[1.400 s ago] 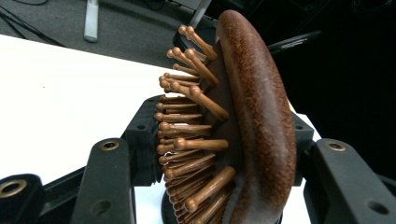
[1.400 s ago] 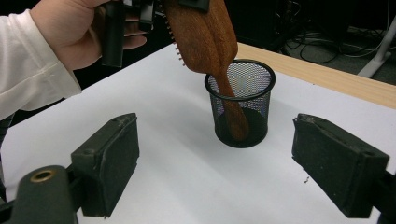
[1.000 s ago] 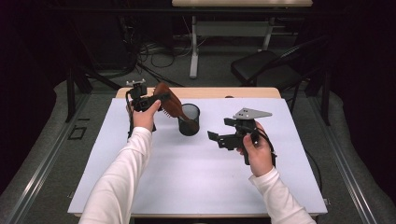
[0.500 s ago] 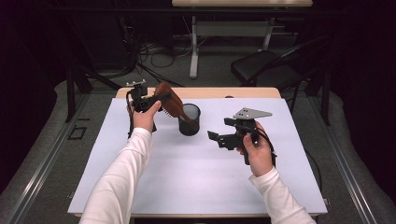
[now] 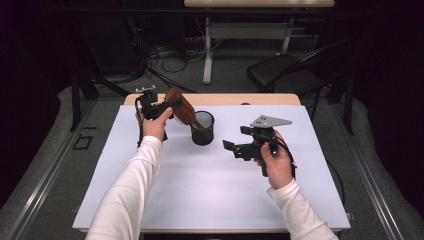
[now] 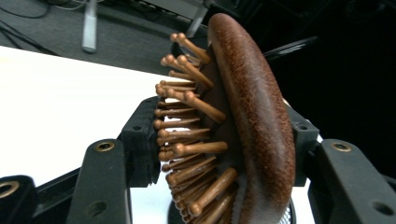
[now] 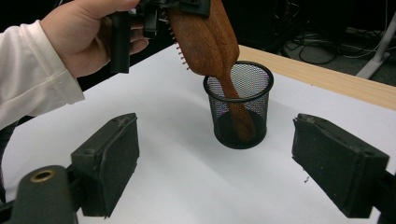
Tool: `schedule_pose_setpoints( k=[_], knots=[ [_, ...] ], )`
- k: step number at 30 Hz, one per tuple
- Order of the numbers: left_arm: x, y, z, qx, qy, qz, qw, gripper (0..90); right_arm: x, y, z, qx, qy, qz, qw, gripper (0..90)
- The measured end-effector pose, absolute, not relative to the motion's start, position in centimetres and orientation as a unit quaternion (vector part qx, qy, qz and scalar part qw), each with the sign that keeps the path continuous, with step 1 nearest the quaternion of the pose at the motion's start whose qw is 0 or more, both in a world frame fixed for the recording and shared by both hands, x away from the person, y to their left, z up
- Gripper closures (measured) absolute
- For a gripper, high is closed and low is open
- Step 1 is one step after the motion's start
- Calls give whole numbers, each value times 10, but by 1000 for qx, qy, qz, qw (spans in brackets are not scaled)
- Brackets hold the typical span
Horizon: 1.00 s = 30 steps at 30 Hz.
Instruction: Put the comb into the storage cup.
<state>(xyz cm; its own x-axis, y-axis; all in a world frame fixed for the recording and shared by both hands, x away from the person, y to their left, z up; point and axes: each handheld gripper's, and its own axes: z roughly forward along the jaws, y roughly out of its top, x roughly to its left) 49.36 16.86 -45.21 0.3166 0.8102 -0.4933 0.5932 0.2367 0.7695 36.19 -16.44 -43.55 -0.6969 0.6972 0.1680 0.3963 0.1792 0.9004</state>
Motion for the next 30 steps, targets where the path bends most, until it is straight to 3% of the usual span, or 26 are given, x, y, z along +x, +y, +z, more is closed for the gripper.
schedule_pose_setpoints(
  k=[17, 30],
  knots=[
    [493, 171, -451, 598, 579, 103, 544, 404, 362, -163, -436, 362, 756, 527, 141, 145],
    [491, 168, -448, 609, 571, 121, 538, 327, 362, -163, -437, 360, 757, 526, 143, 144]
  ],
)
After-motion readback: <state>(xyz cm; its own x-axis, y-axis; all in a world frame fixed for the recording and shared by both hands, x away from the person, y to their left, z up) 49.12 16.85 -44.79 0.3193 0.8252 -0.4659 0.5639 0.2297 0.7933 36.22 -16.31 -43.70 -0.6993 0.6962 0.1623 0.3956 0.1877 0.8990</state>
